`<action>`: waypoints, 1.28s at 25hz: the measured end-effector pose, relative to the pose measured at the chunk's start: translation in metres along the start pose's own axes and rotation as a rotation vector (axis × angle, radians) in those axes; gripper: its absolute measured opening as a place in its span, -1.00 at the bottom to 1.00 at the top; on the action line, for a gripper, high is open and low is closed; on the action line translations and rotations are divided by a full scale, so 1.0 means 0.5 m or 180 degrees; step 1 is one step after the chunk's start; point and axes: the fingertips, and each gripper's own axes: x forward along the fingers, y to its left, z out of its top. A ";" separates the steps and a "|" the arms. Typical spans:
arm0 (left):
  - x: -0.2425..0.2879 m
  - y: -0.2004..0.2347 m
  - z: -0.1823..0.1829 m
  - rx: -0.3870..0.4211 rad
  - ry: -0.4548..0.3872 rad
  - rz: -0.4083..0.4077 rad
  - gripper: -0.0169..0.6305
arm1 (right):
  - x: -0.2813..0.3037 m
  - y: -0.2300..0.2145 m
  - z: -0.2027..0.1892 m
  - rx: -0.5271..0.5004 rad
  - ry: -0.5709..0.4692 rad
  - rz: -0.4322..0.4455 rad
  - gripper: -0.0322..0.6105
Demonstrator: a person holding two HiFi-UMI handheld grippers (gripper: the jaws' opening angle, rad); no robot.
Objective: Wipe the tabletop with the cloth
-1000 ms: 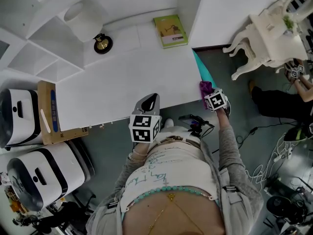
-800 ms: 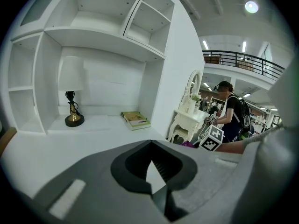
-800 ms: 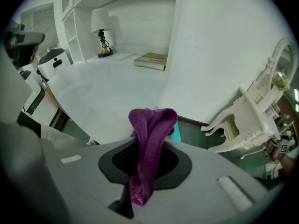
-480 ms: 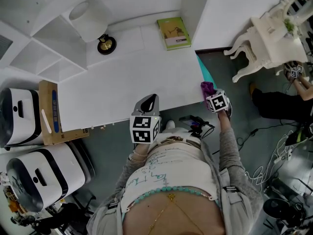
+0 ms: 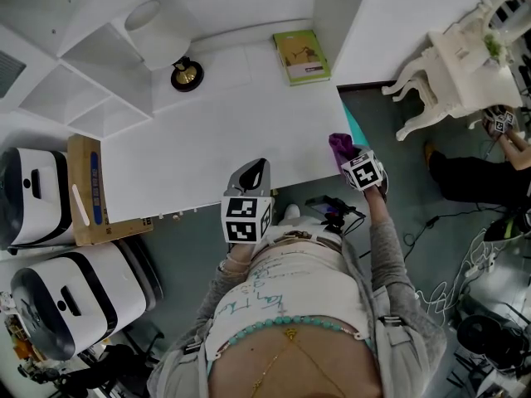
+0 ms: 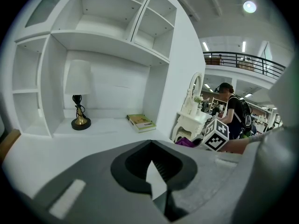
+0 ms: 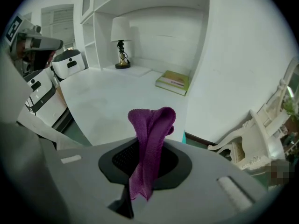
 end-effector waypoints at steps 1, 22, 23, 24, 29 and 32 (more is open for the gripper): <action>-0.002 0.004 0.001 0.0001 -0.0005 0.0002 -0.93 | -0.001 0.008 0.010 -0.0029 -0.0011 0.0020 -0.64; -0.044 0.095 0.022 0.0019 -0.0111 0.0145 -0.93 | -0.067 0.247 0.311 -0.0590 -0.0690 0.0575 -0.64; -0.046 0.100 0.025 0.0028 -0.0125 0.0161 -0.93 | -0.073 0.259 0.325 -0.0609 -0.0740 0.0597 -0.64; -0.048 0.106 0.027 0.0037 -0.0139 0.0178 -0.93 | -0.080 0.271 0.338 -0.0630 -0.0792 0.0615 -0.64; -0.060 0.138 0.043 0.0076 -0.0194 0.0298 -0.93 | -0.117 0.325 0.403 -0.0735 -0.1028 0.0690 -0.64; -0.066 0.155 0.051 0.0069 -0.0224 0.0365 -0.93 | -0.140 0.354 0.439 -0.0793 -0.1141 0.0740 -0.64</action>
